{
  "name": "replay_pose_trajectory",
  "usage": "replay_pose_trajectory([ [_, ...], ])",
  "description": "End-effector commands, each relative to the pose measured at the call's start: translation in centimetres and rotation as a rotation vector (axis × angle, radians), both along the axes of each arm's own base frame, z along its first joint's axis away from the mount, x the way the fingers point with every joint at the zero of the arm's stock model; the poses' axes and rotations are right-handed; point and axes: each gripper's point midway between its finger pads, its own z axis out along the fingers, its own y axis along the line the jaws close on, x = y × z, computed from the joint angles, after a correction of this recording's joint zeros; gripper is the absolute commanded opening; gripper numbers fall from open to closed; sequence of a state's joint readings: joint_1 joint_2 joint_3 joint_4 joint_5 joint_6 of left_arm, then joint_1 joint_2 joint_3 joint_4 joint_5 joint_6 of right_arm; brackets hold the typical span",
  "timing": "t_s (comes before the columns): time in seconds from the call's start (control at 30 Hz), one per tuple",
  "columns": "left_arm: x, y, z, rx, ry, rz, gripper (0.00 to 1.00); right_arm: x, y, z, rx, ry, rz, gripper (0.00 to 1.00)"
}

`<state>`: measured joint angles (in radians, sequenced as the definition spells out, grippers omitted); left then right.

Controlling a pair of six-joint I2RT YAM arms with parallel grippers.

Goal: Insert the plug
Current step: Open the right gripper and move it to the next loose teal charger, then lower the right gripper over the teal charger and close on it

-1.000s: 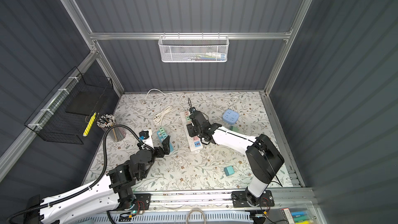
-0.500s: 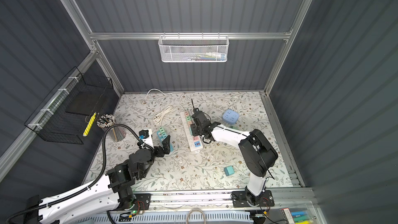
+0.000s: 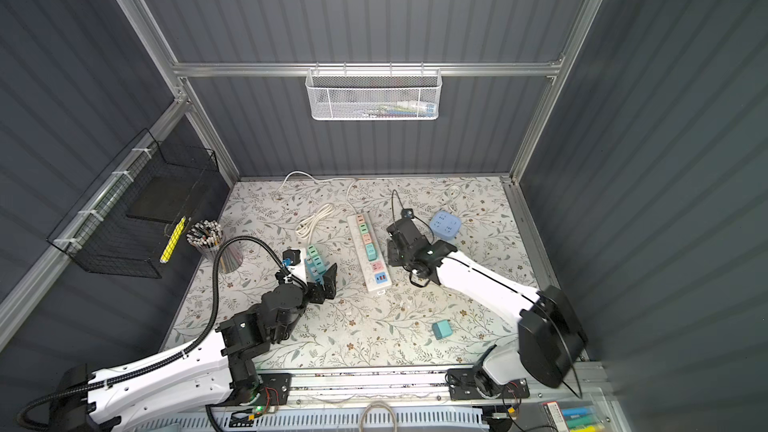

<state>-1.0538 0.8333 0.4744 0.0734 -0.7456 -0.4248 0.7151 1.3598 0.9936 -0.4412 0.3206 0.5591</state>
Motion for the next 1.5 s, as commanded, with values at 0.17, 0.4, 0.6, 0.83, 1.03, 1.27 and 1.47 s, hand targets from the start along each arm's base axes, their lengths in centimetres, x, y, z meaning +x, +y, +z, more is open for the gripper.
replay_pose_trajectory([
  [0.17, 0.8, -4.0, 0.6, -0.013, -0.018, -0.113, 1.00, -13.7, -10.7, -5.4, 0.067, 0.339, -0.413, 0.69],
  [0.4, 1.1, -5.6, 0.1, 0.010, -0.006, -0.152, 1.00, -17.5, -11.0, -8.9, 0.118, 0.504, -0.476, 0.68],
  [0.6, 1.0, -5.1, -0.2, 0.011, 0.000, -0.136, 1.00, -17.8, -9.6, -11.1, 0.144, 0.578, -0.482, 0.71],
  [0.83, 1.0, -4.8, -0.6, 0.027, 0.008, -0.127, 1.00, -17.1, -8.7, -12.6, 0.165, 0.589, -0.512, 0.75],
  [1.03, 1.1, -4.7, -0.5, 0.040, 0.006, -0.122, 1.00, -16.8, -8.3, -13.4, 0.170, 0.597, -0.516, 0.75],
  [1.27, 1.1, -4.5, -0.5, 0.042, 0.004, -0.113, 1.00, -15.7, -7.6, -13.9, 0.143, 0.581, -0.470, 0.69],
  [1.47, 1.0, -4.1, -0.2, 0.047, 0.003, -0.106, 1.00, -14.9, -6.9, -13.9, 0.110, 0.582, -0.427, 0.59],
])
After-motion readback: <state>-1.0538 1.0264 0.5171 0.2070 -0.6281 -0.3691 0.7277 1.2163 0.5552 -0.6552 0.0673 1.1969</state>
